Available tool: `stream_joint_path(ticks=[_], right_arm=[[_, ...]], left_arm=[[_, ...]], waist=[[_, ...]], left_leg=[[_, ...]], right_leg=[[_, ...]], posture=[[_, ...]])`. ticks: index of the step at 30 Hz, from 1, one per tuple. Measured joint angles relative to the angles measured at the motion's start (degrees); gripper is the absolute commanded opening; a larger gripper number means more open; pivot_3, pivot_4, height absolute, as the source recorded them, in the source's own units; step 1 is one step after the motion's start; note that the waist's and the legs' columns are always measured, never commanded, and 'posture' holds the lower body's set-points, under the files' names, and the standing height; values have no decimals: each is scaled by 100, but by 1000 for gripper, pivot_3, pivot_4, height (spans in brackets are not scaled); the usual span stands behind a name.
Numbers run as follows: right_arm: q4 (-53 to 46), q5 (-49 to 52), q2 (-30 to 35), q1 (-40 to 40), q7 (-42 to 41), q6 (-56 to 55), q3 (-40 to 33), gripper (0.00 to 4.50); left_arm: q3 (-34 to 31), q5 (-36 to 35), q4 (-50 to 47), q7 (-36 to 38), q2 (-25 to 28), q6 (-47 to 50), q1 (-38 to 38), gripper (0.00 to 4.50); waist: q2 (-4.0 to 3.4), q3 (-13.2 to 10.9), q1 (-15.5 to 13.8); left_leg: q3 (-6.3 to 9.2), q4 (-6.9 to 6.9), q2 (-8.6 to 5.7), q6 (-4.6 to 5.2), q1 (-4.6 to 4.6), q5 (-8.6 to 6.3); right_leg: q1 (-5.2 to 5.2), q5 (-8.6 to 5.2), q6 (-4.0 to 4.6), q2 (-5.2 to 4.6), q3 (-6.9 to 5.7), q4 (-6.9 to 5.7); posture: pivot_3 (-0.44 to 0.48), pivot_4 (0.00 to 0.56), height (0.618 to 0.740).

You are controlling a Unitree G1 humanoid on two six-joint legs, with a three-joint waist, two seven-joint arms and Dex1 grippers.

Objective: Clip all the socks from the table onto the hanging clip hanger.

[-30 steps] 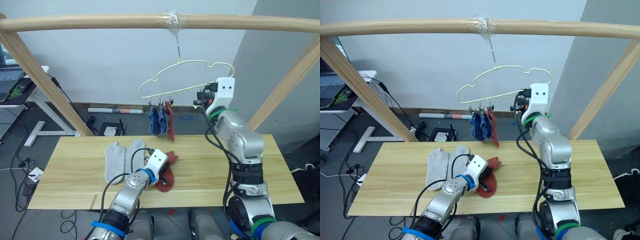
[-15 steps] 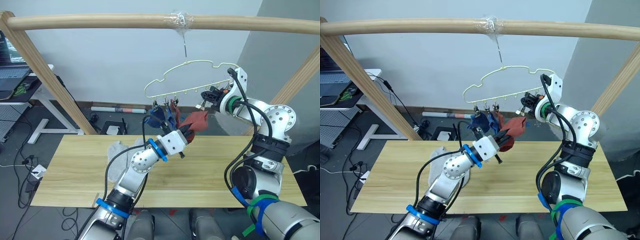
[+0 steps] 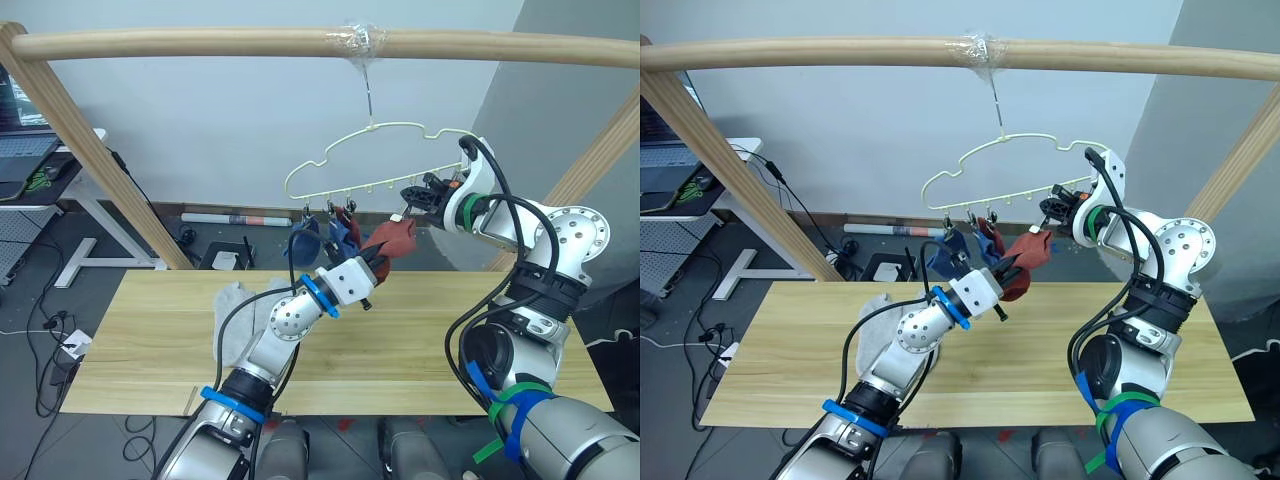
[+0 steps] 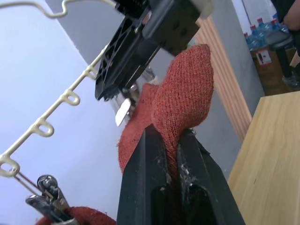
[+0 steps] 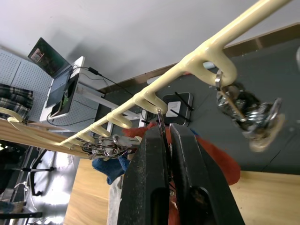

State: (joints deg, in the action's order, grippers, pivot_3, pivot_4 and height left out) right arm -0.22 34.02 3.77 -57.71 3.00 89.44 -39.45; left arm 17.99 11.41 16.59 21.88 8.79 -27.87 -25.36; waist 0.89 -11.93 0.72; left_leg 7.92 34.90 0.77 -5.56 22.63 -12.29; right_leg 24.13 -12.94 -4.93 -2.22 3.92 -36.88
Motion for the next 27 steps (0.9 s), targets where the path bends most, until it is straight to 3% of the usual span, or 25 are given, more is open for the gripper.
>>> stream_joint_path(ticks=[7,10,19,21,27], right_arm=[[-15,-86,-19,-124,40,184,-103,0],[-32,-128,-36,-132,46,224,-119,888],[52,-141,-6,-105,67,264,-327,4361],[52,-139,41,-76,47,264,-328,4437],[-1017,478,1034,1058,-917,263,490,4500]], left_arm=[[-43,17,258,-110,7,-146,-253,12],[-44,18,369,-129,6,-155,-305,0],[-43,25,389,-139,-5,-154,-305,0],[-43,25,389,-139,-5,-153,-305,0],[-64,-153,492,39,-108,79,-386,1624]], waist=[[-1,-2,26],[-1,-2,46],[-34,-25,133],[-34,-26,136],[-32,-36,114]], left_leg=[[2,0,0,0,2,0],[3,-1,0,0,3,0],[2,-5,1,1,17,0],[1,-5,1,1,19,0],[0,-3,-3,15,31,-9]], right_leg=[[1,-2,2,0,-1,0],[2,-2,1,0,-2,1],[22,0,-3,1,-1,-3],[23,1,-4,1,-1,-1],[23,-2,-8,-3,1,12]], posture=[[-12,211,740],[-12,210,740],[-12,210,740],[-12,210,740],[-23,213,740]])
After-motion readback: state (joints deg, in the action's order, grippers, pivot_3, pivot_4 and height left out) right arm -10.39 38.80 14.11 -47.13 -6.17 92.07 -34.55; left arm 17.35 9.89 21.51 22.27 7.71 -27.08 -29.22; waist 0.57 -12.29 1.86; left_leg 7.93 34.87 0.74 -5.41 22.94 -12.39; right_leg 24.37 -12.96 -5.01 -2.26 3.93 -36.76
